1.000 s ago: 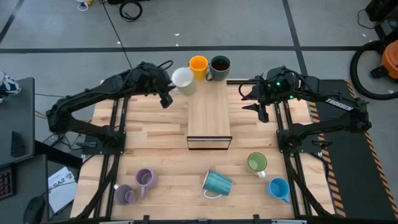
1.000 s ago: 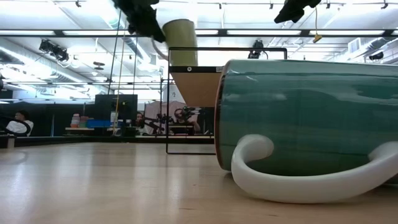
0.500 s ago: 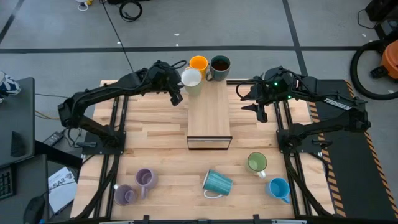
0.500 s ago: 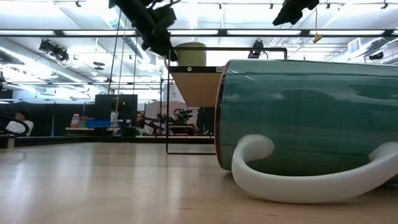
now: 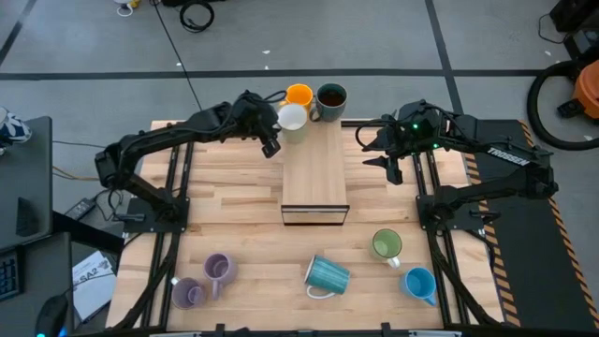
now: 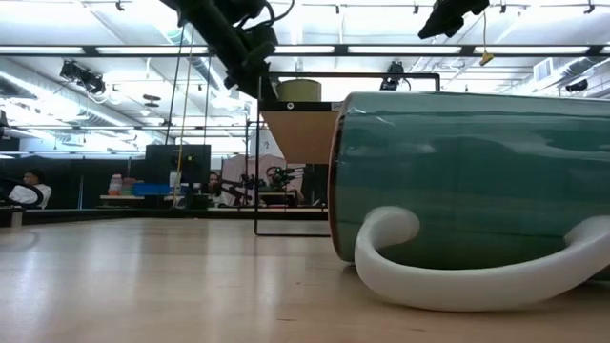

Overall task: Place coffee mugs
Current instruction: Put the left light green mug on the shelf

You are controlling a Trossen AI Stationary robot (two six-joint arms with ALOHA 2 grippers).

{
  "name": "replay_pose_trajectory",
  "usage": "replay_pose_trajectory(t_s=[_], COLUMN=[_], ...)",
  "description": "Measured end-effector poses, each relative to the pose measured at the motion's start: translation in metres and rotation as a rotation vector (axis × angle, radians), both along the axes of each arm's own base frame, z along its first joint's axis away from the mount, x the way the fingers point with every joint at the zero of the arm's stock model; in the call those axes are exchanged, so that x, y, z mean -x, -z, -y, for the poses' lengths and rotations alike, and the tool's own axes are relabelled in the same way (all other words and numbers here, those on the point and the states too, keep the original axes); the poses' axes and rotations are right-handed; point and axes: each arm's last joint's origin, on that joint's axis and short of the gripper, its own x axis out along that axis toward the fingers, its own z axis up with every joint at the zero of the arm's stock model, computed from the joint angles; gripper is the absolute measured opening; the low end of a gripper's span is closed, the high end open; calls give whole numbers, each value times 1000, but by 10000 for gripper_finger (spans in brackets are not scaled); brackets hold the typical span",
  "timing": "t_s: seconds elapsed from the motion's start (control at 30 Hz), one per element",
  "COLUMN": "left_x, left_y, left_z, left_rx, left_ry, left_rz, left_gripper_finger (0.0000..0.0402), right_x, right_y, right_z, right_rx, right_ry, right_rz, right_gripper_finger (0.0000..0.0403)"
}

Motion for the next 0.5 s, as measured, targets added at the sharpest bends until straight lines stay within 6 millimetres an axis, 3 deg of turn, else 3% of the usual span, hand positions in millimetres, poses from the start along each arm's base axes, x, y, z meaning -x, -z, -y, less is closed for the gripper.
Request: replay_pose_trajectory(t_s=[0.5], left_x=[-9], left_y=[5], left_z=[-5], left_rx=[-9], left_ry=[8], left_rz=[28], left_gripper_finger=[74], right_x=[0], right_y=[0], right_z=[0], right_rx=[0], right_ry=[0], right_rz=[-1], right_gripper_finger=[174])
